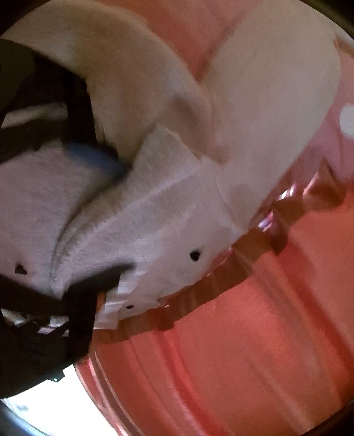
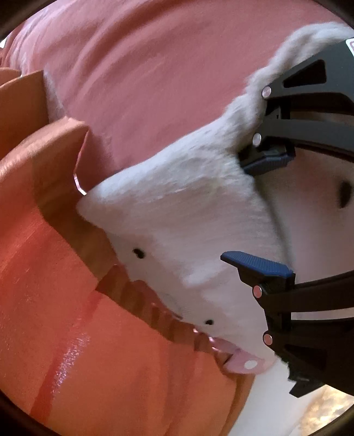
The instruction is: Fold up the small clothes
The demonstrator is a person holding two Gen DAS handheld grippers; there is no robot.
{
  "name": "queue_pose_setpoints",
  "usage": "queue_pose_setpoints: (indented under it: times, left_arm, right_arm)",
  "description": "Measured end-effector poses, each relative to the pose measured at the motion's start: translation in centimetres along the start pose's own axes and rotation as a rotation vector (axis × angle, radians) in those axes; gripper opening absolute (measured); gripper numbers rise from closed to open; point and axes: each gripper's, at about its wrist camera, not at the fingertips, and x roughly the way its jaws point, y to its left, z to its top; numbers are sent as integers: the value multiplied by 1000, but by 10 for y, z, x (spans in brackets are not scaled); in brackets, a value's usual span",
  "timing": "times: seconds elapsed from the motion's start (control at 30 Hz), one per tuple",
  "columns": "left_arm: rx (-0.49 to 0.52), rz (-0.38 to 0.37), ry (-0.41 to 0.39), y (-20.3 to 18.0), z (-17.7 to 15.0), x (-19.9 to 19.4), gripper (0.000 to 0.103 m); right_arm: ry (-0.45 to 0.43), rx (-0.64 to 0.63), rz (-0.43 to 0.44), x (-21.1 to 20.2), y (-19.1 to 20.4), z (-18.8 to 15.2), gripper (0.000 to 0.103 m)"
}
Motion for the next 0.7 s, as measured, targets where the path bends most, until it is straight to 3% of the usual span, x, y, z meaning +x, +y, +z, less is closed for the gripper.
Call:
queue_pose_setpoints:
  times: [0.03, 0.07, 0.17, 0.23, 0.3, 0.37, 0.43, 0.5, 0.57, 0.63, 0.7]
  left_arm:
    - [20, -7, -4, -1, 5, 3, 20]
    - [41, -10, -33, -7, 11, 3, 10]
    - [76, -71, -121, -25, 28, -9, 8]
    - [176, -100, -221, -51, 39, -30, 8]
    - [252, -101, -289, -66, 44, -41, 9]
    - [276, -40, -264, -60, 42, -29, 9]
    - [236, 50, -151, -33, 35, 7, 9]
    - [181, 155, -75, -4, 22, 32, 8]
    - [111, 107, -89, 2, 25, 27, 8]
    - [153, 132, -122, -4, 26, 21, 9]
    - [146, 155, -83, -1, 22, 30, 9]
  right_arm:
    - [-8, -27, -8, 1, 3, 2, 10]
    - [-32, -63, -8, -1, 9, 5, 9]
    - [-169, -143, 108, -33, 33, 12, 8]
    - [-255, -199, 177, -55, 46, 15, 8]
    - [-289, -235, 132, -56, 45, 18, 7]
    - [-179, -232, -25, -18, 27, 20, 7]
    - [-48, -172, -133, 17, 1, 16, 7]
    - [-72, -161, -105, 11, 6, 21, 6]
    - [-129, -197, -44, -4, 21, 25, 6]
    - [-120, -223, -88, 0, 23, 27, 6]
    - [-38, -201, -161, 26, 10, 23, 6]
